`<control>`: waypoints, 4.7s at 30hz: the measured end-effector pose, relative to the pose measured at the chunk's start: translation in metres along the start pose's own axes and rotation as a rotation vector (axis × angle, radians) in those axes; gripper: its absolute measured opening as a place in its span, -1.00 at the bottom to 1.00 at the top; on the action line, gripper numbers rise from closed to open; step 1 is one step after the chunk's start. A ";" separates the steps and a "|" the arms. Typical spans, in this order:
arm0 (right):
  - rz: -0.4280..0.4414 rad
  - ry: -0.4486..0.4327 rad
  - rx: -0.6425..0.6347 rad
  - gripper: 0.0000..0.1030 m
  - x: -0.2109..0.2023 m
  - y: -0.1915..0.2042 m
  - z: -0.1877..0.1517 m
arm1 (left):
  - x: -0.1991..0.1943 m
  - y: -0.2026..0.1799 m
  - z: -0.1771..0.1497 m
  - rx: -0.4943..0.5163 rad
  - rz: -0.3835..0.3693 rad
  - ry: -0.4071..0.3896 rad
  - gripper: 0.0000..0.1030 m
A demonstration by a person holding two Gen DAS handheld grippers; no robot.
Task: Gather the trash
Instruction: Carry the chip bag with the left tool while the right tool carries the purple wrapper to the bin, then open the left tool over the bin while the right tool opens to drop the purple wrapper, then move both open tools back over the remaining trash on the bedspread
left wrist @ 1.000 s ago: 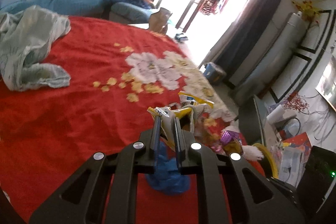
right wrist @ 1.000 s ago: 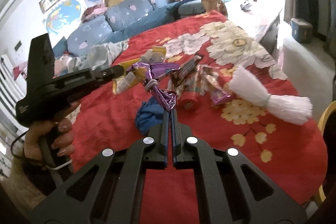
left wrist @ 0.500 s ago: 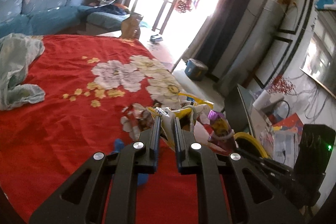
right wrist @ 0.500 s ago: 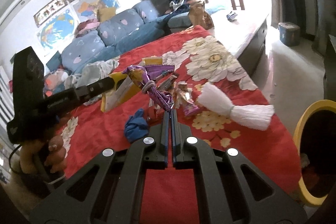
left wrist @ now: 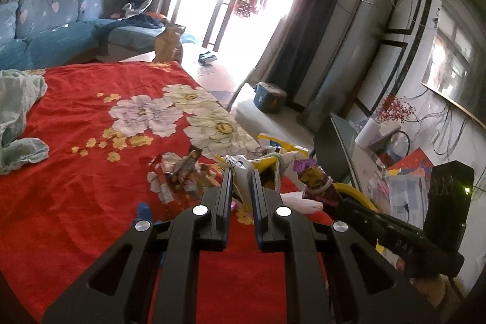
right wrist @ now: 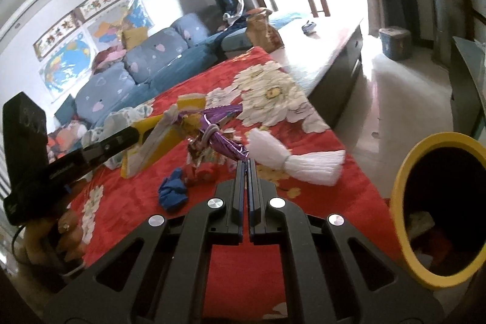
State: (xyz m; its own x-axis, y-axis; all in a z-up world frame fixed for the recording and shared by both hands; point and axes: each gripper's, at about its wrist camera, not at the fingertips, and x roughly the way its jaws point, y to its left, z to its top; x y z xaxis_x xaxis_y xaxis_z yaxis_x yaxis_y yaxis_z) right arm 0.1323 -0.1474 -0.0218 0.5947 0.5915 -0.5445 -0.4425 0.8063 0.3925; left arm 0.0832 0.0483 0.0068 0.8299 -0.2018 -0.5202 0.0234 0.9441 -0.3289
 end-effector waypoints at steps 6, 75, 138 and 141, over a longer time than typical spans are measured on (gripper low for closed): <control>-0.039 -0.021 0.023 -0.99 -0.013 -0.019 0.000 | 0.004 -0.011 -0.002 0.023 -0.017 0.006 -0.77; -0.450 -0.120 0.501 -0.99 -0.097 -0.232 -0.033 | 0.133 -0.215 -0.085 0.383 -0.255 0.261 -0.77; -0.445 -0.161 0.343 0.30 -0.096 -0.180 -0.018 | 0.097 -0.164 -0.053 0.318 -0.140 0.066 0.79; -0.433 -0.158 0.317 0.30 -0.093 -0.169 -0.016 | 0.090 -0.158 -0.048 0.309 -0.130 0.049 0.79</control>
State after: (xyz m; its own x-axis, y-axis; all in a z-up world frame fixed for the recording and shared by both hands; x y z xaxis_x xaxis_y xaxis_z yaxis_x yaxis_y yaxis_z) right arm 0.1413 -0.3388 -0.0498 0.7813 0.1797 -0.5977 0.0740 0.9242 0.3746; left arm 0.1276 -0.1313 -0.0264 0.7810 -0.3308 -0.5297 0.3012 0.9425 -0.1445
